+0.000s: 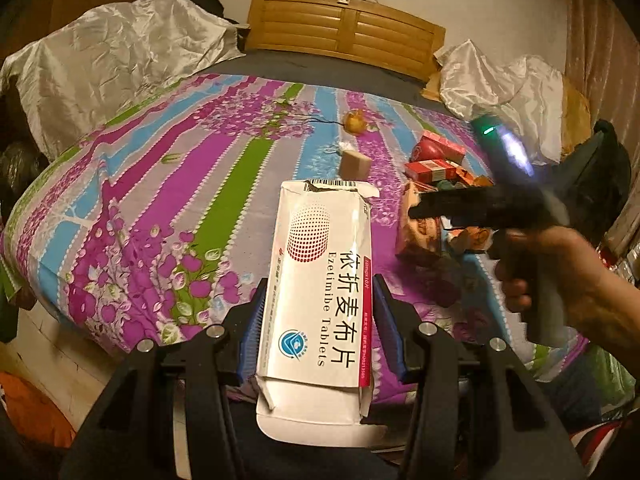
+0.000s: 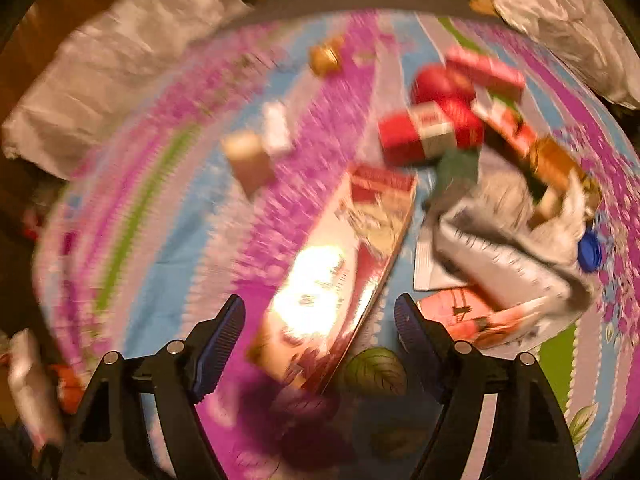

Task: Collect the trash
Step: 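Grasp the white Ezetimibe box with left gripper while right grasps the red-white box, then carry both boxes to the green bin and open both grippers over it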

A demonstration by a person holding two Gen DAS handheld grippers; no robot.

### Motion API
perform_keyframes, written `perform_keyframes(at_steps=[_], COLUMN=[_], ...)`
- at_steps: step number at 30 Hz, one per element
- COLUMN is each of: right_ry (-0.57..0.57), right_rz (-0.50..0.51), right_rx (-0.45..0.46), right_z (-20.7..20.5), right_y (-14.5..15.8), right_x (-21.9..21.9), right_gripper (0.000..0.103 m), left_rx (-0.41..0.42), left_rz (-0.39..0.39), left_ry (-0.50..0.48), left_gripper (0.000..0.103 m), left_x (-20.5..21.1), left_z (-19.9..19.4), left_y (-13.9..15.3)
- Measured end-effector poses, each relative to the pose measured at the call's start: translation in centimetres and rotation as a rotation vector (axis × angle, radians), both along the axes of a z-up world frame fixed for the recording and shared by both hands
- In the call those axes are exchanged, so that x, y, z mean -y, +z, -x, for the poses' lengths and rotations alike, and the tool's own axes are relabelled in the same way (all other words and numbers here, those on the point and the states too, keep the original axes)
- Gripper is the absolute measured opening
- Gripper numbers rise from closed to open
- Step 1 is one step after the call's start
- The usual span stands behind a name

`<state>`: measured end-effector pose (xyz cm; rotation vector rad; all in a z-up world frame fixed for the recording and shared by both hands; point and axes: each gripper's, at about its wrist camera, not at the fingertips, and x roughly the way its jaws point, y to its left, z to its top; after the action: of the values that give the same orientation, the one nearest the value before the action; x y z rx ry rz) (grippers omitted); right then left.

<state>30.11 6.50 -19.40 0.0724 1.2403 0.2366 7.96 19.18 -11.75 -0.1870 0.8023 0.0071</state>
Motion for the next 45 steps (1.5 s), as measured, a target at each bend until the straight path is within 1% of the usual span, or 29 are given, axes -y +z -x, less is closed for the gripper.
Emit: perform_keyframes(at_steps=[1,2,4,6,10,14,17,21,25,28,32,40,45], right_ry=[-0.013,-0.02,-0.004,0.022,0.117,0.204,0.226,0.224,0.189,0.148,0.064,-0.102,-0.201], right_rz=[-0.014,-0.026,-0.025,-0.062,-0.146,-0.215,-0.241,-0.27,-0.286,-0.295,-0.302,-0.322,-0.332], right_rx=[-0.016,-0.031,0.008,0.023,0.101,0.155,0.173,0.17,0.189,0.202,0.219,0.248,0.295], right_z=[-0.2,-0.5,-0.2,0.3,2.8,6.6,9.3,12.8,15.4,16.2,17.1,18.3,19.4], right_y=[-0.8,-1.6,-1.8,-1.4,1.8,5.5,7.5,9.0,10.1,10.6,11.1,11.8,13.3], right_x=[0.3,0.1,-0.3,-0.1,0.6,2.1,3.7,6.6,9.9,12.3,16.3,23.9,29.1], right_gripper=[0.078,0.069,0.067,0.063,0.06,0.059,0.058,0.058,0.057,0.057,0.057,0.057,0.058], left_rx=[-0.002,-0.002,-0.003,-0.003,-0.008,-0.016,-0.029,-0.044,-0.048,-0.053,-0.046,-0.001,0.036], left_rz=[-0.003,-0.002,-0.002,-0.001,0.002,-0.007,0.003,0.02,-0.003,-0.025,-0.057,-0.152,-0.197], left_ry=[0.01,0.015,0.029,0.043,0.09,0.128,0.143,0.142,0.109,0.074,0.027,-0.078,-0.146], left_gripper=[0.048,0.048,0.048,0.048,0.048,0.048,0.048,0.048,0.048,0.048,0.048,0.048,0.048], left_x=[-0.3,-0.5,-0.9,-1.2,-1.6,-1.2,-0.7,0.5,3.1,5.5,8.4,15.1,19.6], left_z=[0.2,0.4,0.6,0.9,0.7,-0.1,-1.0,-2.0,-3.1,-4.0,-5.2,-7.2,-8.1], left_y=[-0.2,-0.3,-0.4,-0.5,-0.2,0.3,0.5,0.9,1.6,2.1,2.8,5.0,6.5])
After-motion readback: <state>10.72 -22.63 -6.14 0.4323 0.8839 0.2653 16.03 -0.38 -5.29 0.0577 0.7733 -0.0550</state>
